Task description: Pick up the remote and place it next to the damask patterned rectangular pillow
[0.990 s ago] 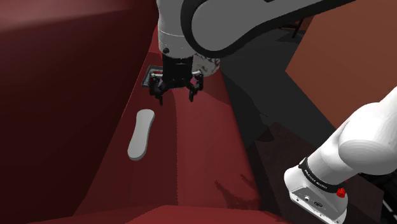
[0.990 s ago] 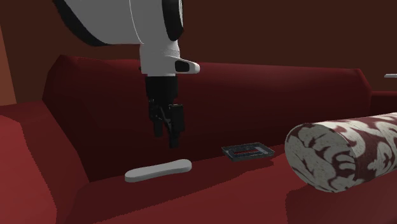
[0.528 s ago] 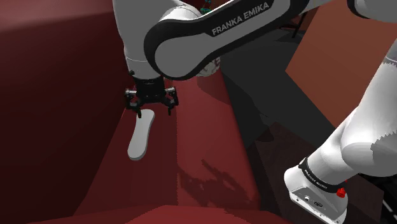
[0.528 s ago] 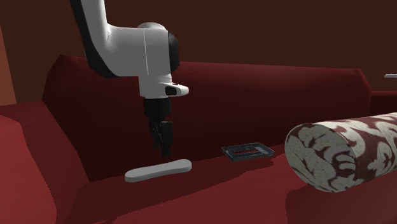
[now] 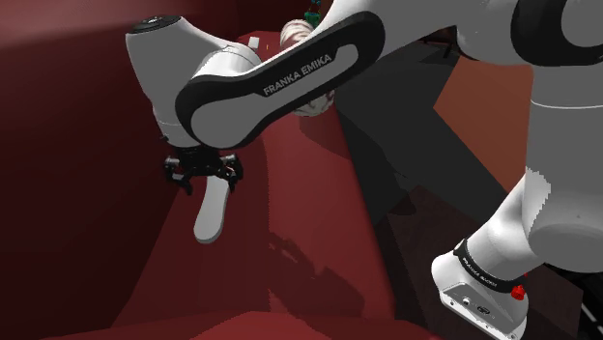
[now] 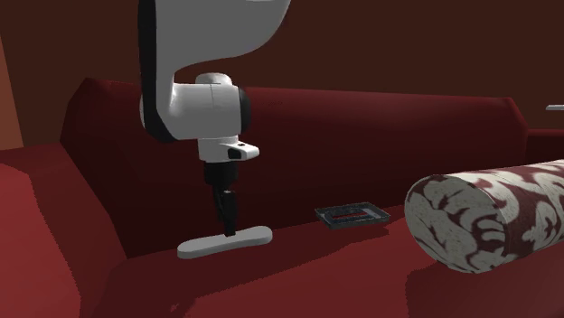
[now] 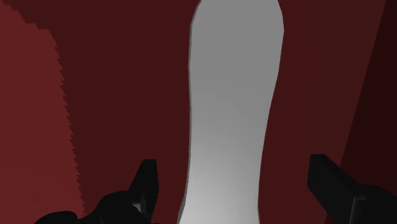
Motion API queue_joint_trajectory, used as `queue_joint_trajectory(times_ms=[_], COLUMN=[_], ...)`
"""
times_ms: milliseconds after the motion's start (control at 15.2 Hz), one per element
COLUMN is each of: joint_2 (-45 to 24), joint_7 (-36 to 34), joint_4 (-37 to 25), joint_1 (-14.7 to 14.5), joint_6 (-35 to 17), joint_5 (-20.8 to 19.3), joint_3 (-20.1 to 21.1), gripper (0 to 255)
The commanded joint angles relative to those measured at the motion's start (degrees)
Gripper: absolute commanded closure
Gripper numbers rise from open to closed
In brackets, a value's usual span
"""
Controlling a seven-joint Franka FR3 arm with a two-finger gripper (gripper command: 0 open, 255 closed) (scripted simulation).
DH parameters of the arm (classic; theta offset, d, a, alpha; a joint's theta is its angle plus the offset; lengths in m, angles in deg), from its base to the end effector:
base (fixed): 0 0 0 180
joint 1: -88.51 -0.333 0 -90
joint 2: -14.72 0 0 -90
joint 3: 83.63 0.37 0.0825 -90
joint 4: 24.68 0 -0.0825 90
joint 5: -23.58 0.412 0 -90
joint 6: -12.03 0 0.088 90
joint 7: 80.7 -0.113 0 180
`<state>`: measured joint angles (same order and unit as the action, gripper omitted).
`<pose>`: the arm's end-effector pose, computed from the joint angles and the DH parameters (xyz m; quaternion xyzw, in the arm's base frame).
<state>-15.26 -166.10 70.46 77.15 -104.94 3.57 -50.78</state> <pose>0.5616 0.4404 0.3656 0.9541 -0.2981 0.0038 0.0275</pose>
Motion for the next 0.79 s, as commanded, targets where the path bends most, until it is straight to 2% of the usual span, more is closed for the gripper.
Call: queue_joint_trajectory(times_ms=[0,264,726], joint_2=[-0.7,-1.93,-1.94], joint_7=[-0.4,-0.93,-0.94], joint_4=[0.65,1.67,1.67], joint_1=[-0.13,-0.33,-0.3], joint_6=[-1.25,-3.34,-3.33], joint_5=[-0.51,-1.37,-1.4], joint_3=[-0.33,-0.89,-0.85], gripper=[0,0,0])
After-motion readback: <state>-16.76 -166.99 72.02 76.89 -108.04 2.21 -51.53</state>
